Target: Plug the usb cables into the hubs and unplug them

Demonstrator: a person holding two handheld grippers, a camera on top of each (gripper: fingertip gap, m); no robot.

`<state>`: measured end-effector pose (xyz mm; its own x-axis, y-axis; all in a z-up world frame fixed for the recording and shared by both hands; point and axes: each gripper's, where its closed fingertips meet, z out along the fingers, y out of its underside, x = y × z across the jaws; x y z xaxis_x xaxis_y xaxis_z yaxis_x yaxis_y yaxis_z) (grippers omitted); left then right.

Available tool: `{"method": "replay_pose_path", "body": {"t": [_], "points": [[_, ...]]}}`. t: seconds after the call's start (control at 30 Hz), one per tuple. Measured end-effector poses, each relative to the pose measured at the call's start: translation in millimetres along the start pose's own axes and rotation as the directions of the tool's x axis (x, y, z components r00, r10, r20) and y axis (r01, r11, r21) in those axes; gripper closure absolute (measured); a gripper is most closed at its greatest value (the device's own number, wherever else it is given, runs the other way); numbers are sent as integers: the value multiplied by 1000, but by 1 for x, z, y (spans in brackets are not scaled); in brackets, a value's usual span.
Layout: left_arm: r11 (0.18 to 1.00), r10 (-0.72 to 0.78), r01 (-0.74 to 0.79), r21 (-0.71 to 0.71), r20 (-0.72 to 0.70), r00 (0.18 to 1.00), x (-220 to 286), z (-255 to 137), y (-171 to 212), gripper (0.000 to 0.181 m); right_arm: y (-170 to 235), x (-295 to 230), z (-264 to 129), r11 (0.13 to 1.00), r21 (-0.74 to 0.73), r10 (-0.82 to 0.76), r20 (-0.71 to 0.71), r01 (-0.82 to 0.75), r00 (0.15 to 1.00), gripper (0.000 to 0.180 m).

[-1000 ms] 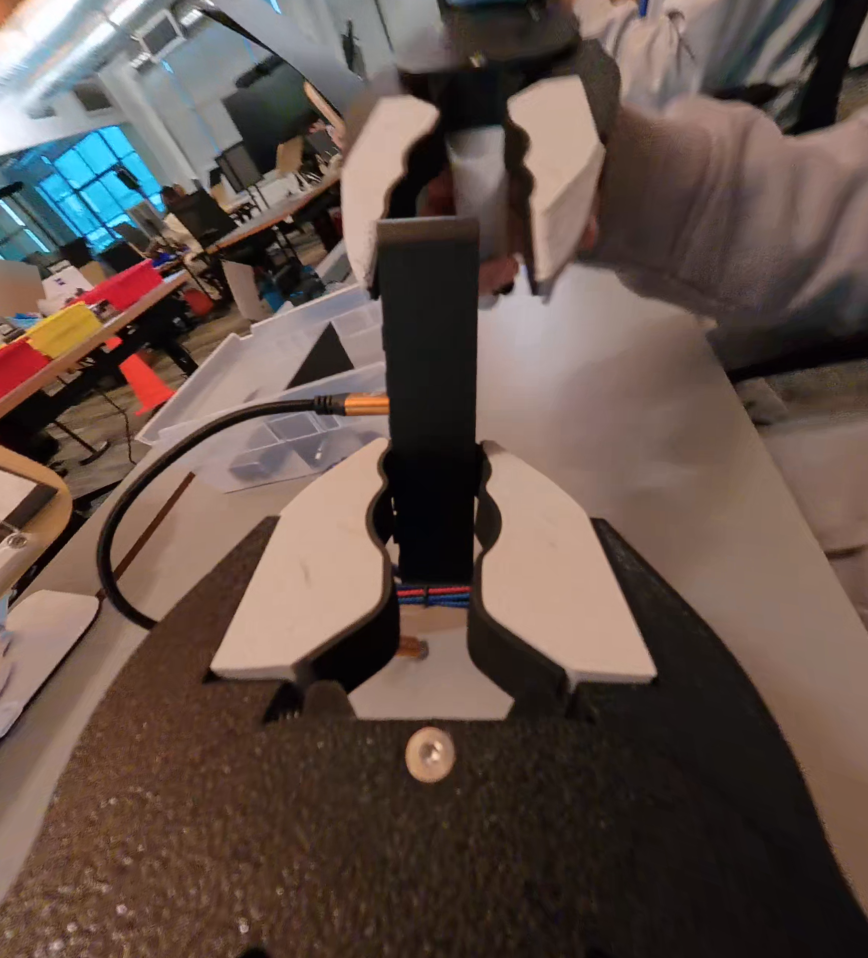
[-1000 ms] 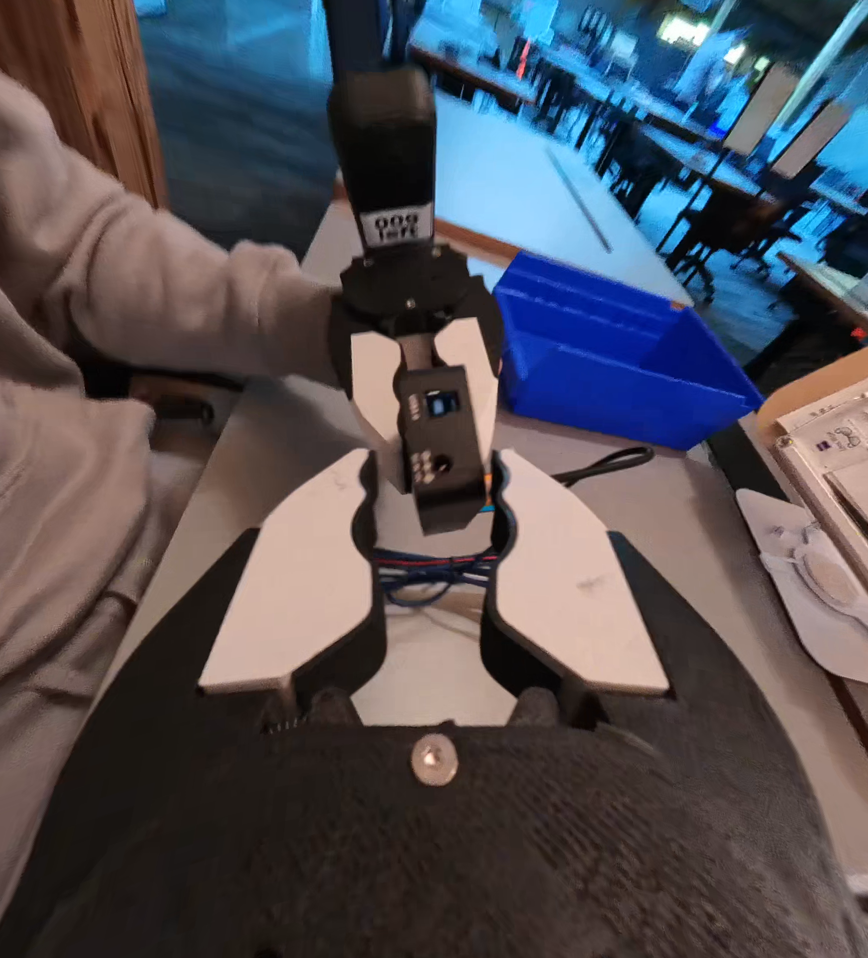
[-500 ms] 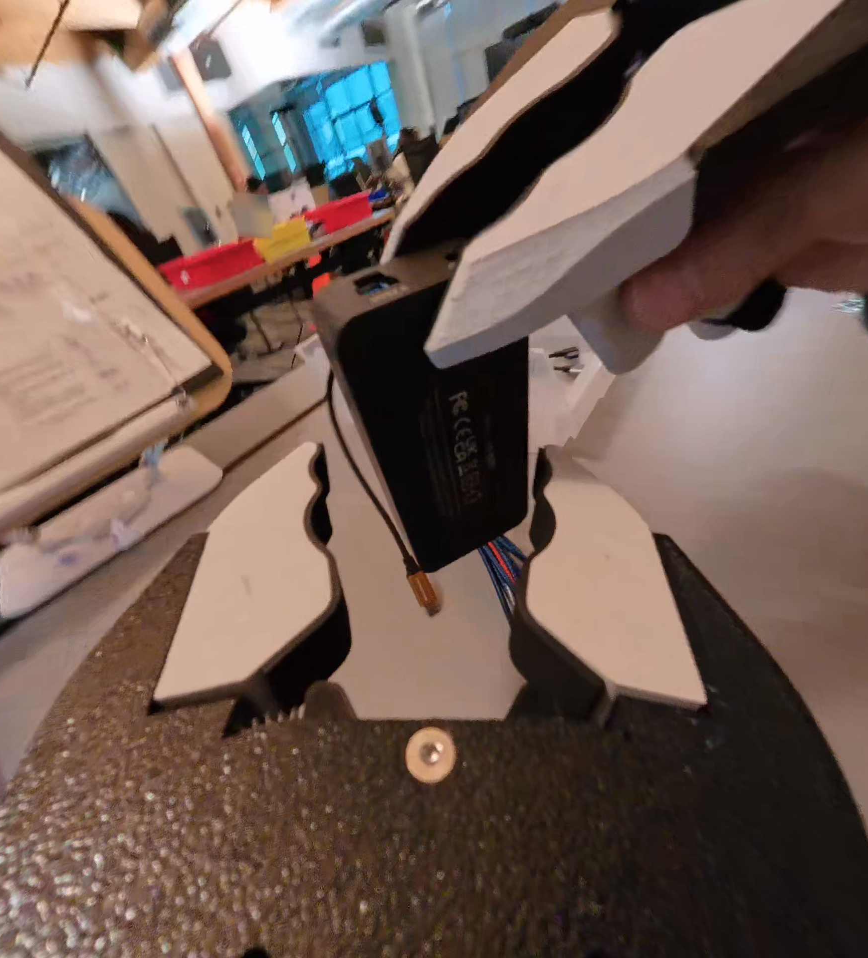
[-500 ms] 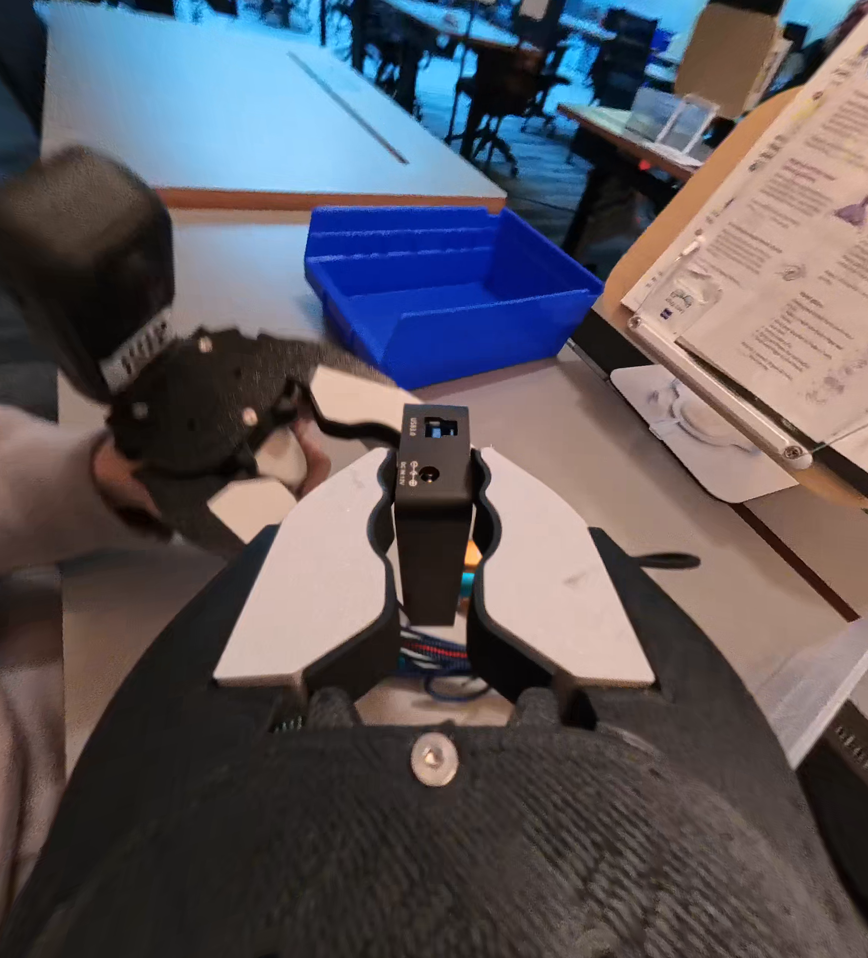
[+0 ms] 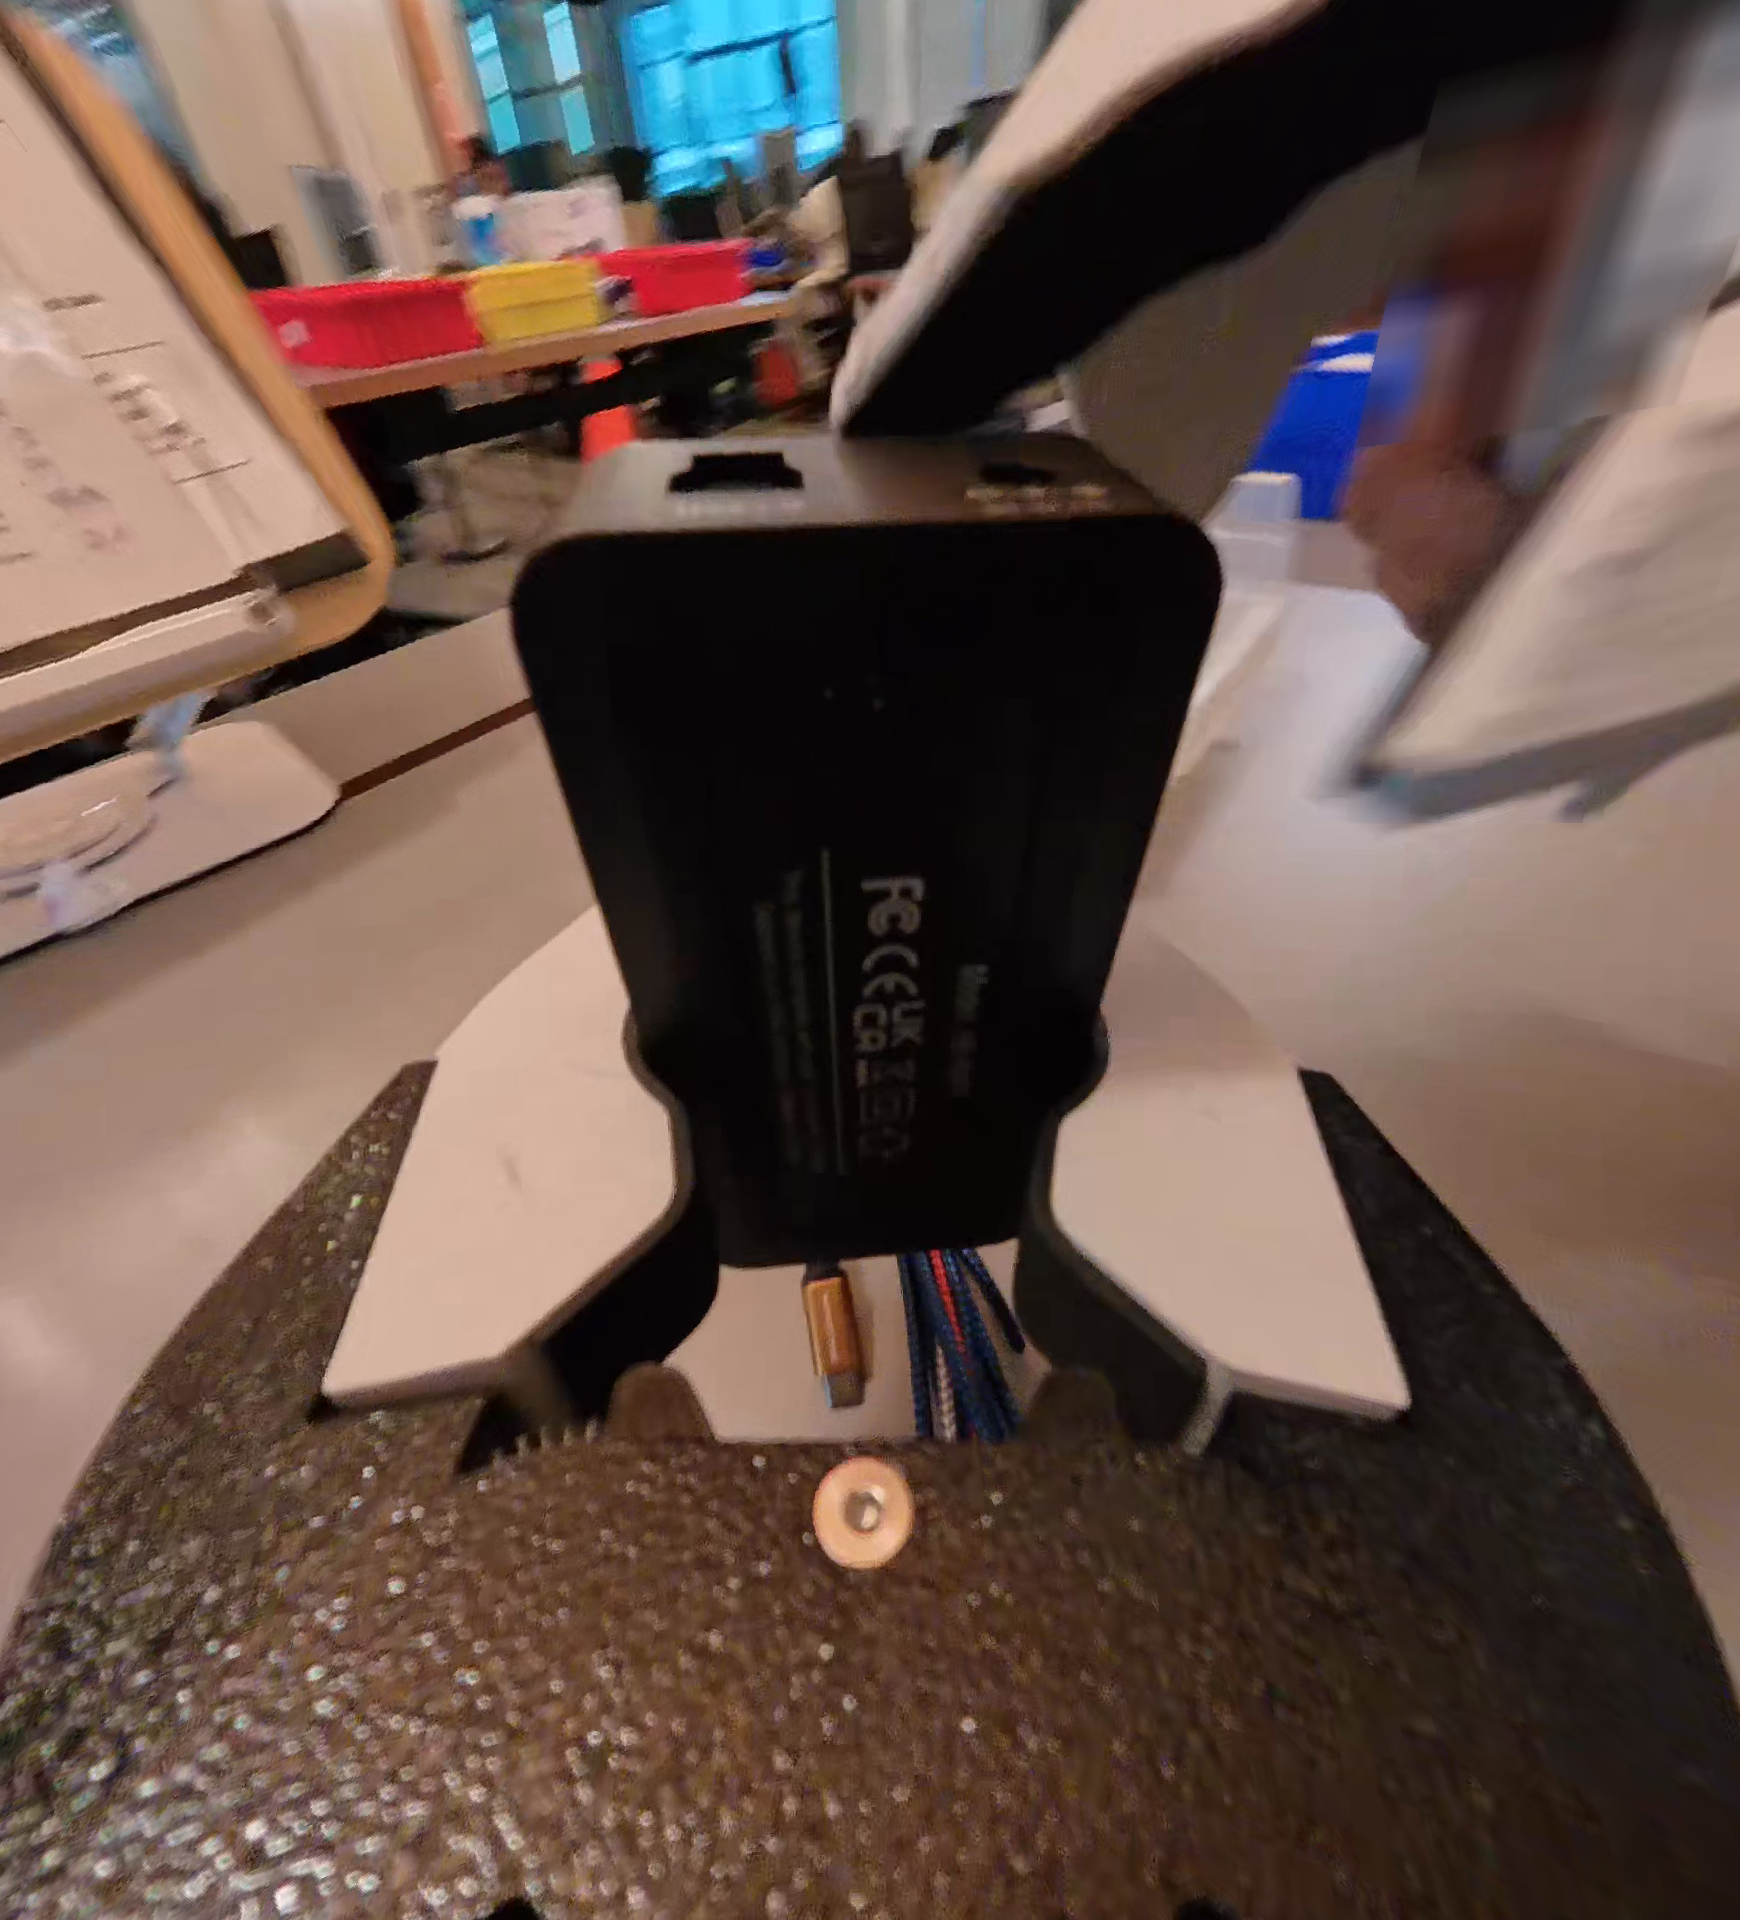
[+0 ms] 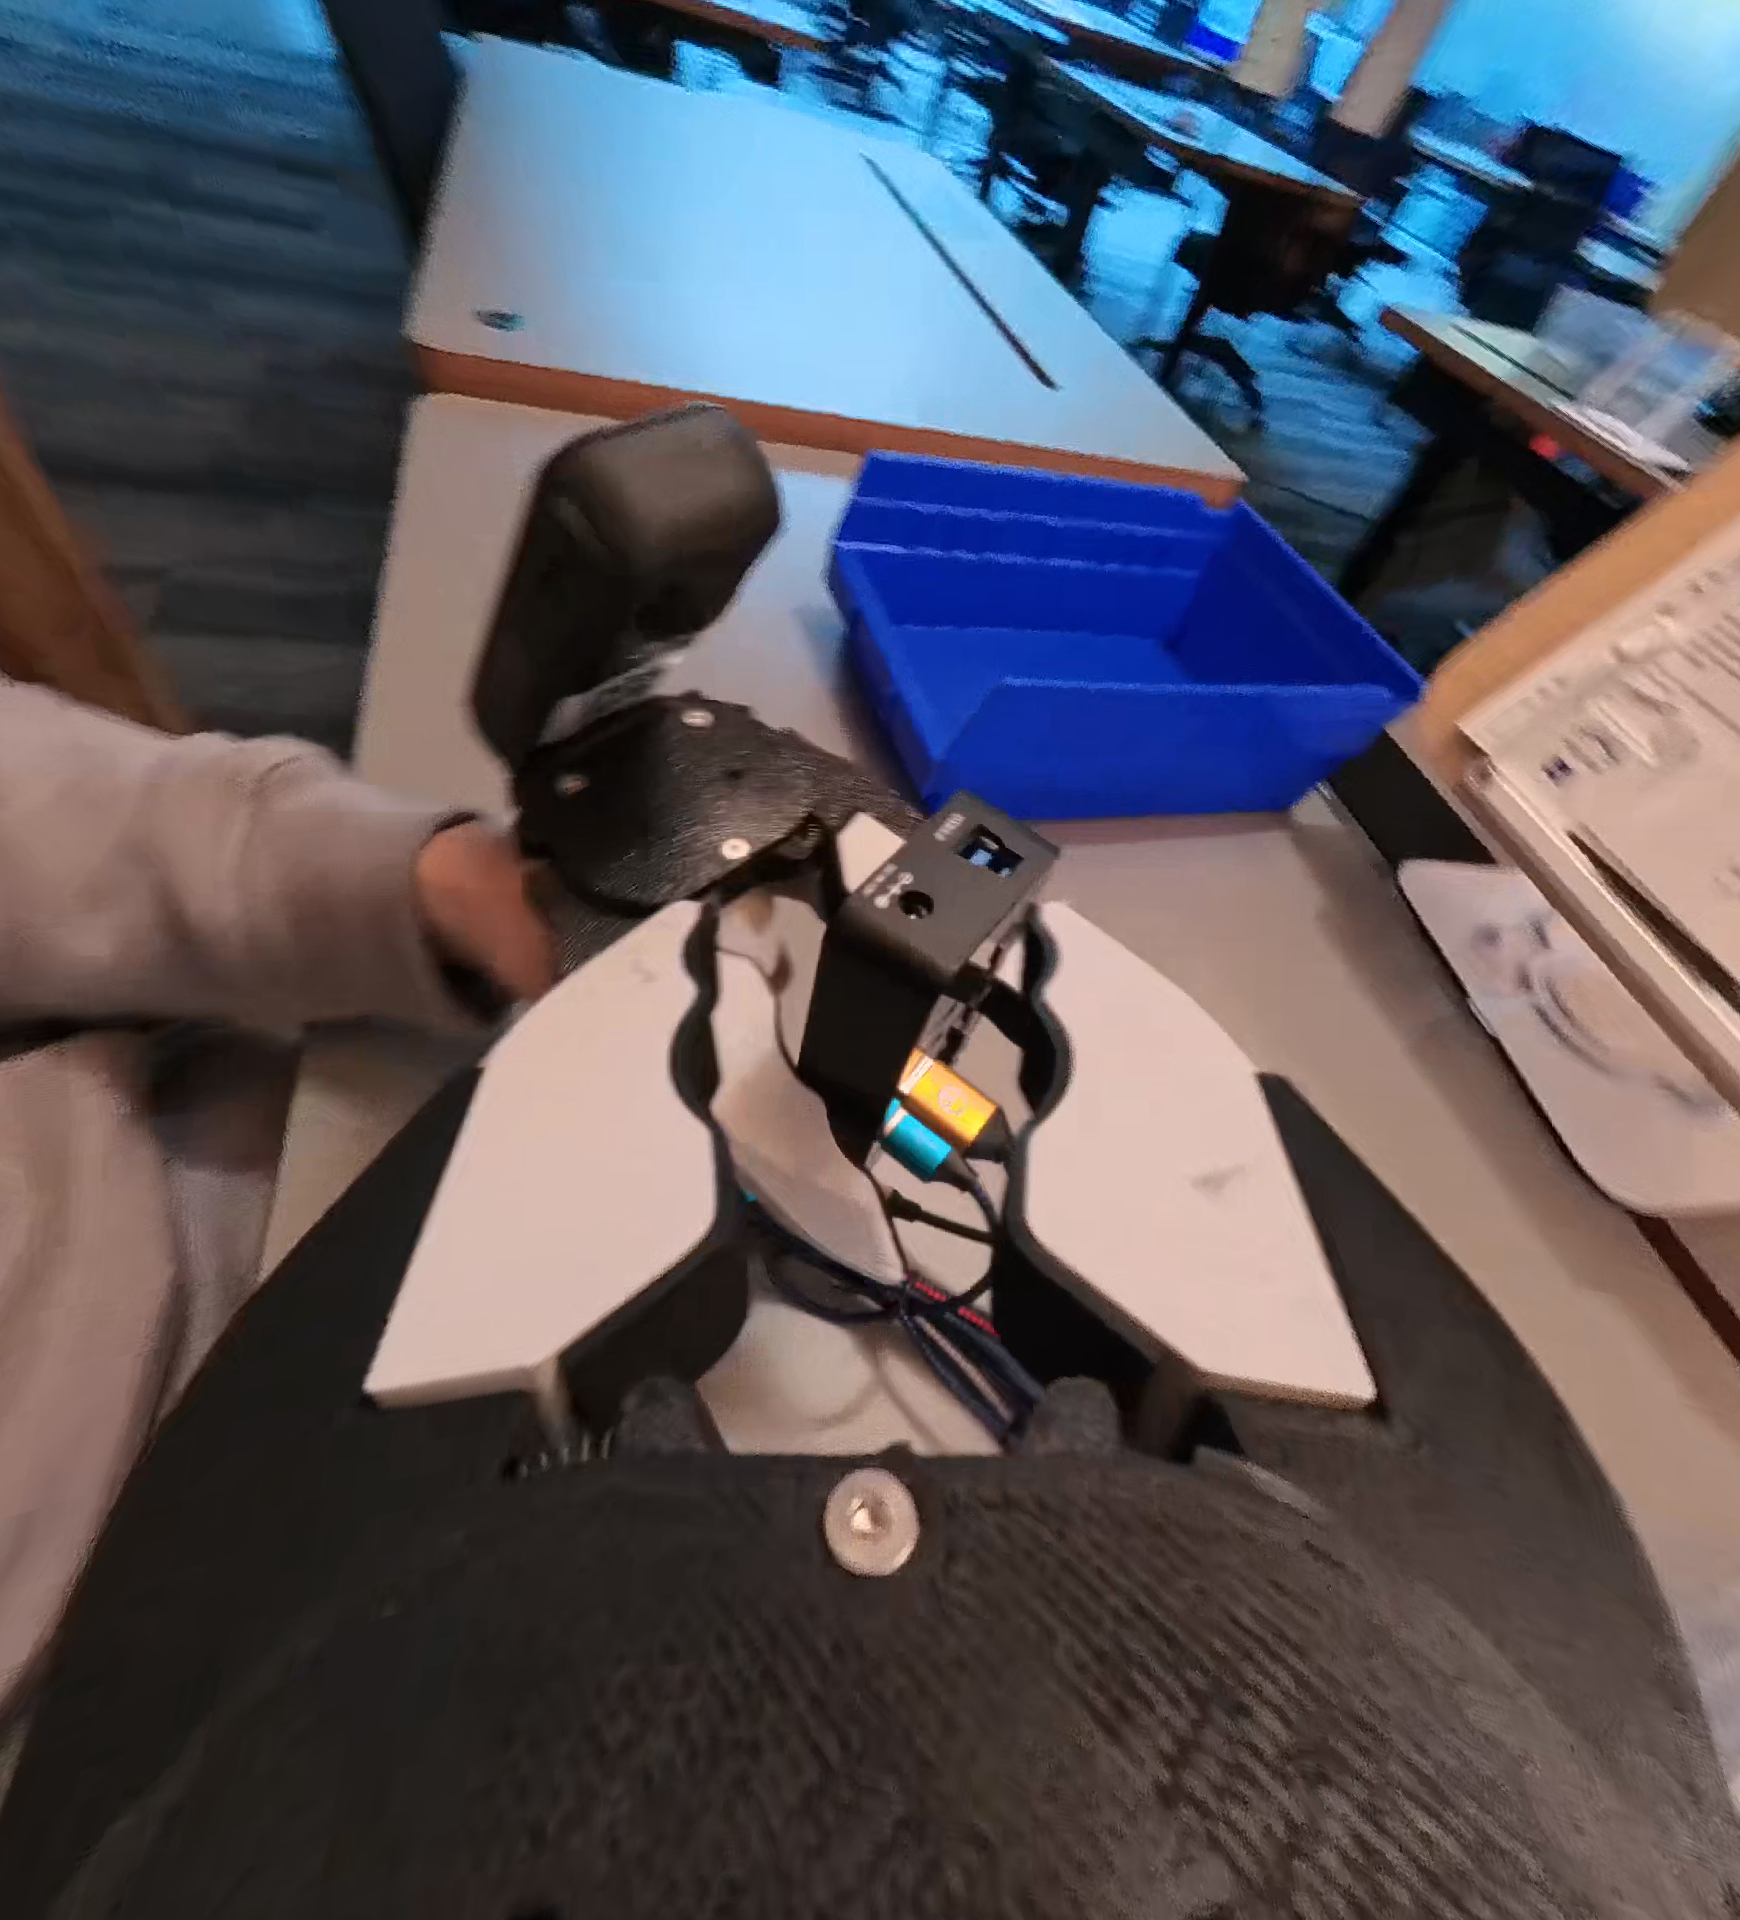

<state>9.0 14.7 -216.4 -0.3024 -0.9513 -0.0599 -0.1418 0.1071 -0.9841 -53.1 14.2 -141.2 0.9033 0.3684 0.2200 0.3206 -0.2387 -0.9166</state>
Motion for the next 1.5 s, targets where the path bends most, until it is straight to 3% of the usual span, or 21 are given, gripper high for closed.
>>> {"method": "replay_pose_path", "body": {"t": [0.03, 0.1, 0.2, 0.33, 0.4, 0.53, 0.6, 0.67, 0.8, 1.07, 1.5], "points": [[1000, -1, 3, 29, -78, 997, 5, -3, -2, 109, -3, -5, -6, 1000, 15, -24, 67, 23, 998, 111], [998, -19, 33, 49, -265, 964, 19, -10, -3, 109, -2, -9, -14, 999, -9, -31, 190, 33, 981, 106], [997, -9, 42, 67, -432, 902, 33, -22, 0, 109, 7, -7, -7, 996, -79, -27, 283, 51, 959, 102], [996, 26, 21, 83, -530, 847, 50, -28, 4, 109, 27, -14, 22, 972, -180, -76, 357, 148, 931, 98], [998, 26, 9, 65, -522, 853, 50, -26, 4, 109, 24, -25, 32, 973, -147, -106, 407, 180, 907, 113], [997, 42, -6, 77, -482, 875, 42, -30, 6, 110, 22, -22, 43, 970, -162, -108, 372, 180, 922, 116], [990, -22, 75, 117, -398, 917, 24, -29, 0, 110, 17, -10, 49, 978, -187, -34, 283, 90, 958, 116], [979, -89, 156, 132, -410, 908, 19, -33, -6, 108, 14, -6, 54, 982, -189, 46, 259, 4, 965, 116], [997, -76, 82, 0, -367, 927, 20, -24, 15, 88, 23, -3, 55, 965, -252, -7, 256, 73, 967, 116], [997, -72, 69, -21, -347, 935, 15, -27, 18, 106, 33, -10, 58, 935, -335, -25, 273, 120, 962, 116], [998, -64, 68, -5, -384, 921, 21, -27, 19, 109, 35, -11, 56, 940, -323, -18, 268, 107, 963, 116]]}}
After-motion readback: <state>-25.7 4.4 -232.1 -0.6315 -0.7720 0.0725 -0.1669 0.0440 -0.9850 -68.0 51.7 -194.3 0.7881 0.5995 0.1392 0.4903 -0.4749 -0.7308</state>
